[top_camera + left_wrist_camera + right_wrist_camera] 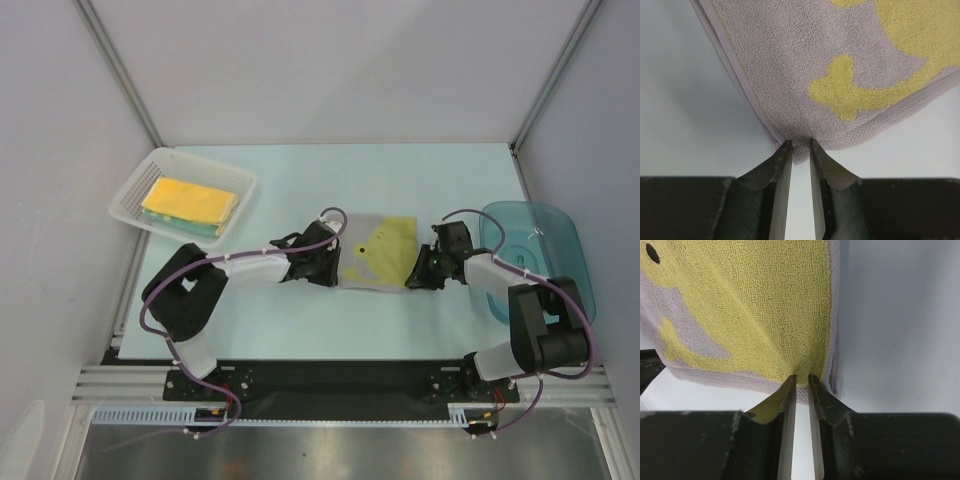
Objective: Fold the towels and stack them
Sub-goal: Fold the towel
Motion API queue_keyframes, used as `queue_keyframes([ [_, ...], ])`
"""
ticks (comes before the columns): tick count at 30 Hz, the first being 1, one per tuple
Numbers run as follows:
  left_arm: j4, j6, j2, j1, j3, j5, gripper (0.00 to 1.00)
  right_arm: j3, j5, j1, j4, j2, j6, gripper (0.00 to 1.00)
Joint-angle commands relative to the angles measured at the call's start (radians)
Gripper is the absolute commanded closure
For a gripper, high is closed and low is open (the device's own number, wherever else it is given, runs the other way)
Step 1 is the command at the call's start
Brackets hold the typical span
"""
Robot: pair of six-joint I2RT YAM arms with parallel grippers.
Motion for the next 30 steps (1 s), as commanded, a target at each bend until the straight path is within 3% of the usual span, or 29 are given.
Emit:
queue_keyframes([
  [1, -0.064, 0.029, 0.029, 0.001, -0.005, -0.108, 0.73, -0.018, 0.06, 0.001, 0.007, -0.007, -0.018, 0.79],
  [9, -0.148, 0.017, -0.019, 0.003, 0.042, -0.217, 0.73, -0.006, 0.063, 0.001, -0.016, -0.052, -0.027, 0.79],
  [15, -0.188, 0.007, -0.038, 0.003, 0.084, -0.217, 0.72, 0.002, 0.042, 0.002, -0.016, -0.061, -0.029, 0.77],
  [18, -0.176, 0.046, -0.086, 0.009, 0.117, -0.206, 0.67, 0.058, 0.016, 0.001, -0.036, -0.072, -0.024, 0.74],
  [23, -0.101, 0.15, -0.095, 0.084, 0.241, -0.008, 0.58, 0.193, -0.03, -0.027, -0.014, -0.034, -0.021, 0.71],
  [30, -0.121, 0.282, 0.135, 0.183, 0.487, 0.131, 0.59, 0.41, -0.136, -0.102, 0.061, 0.193, -0.079, 0.71],
])
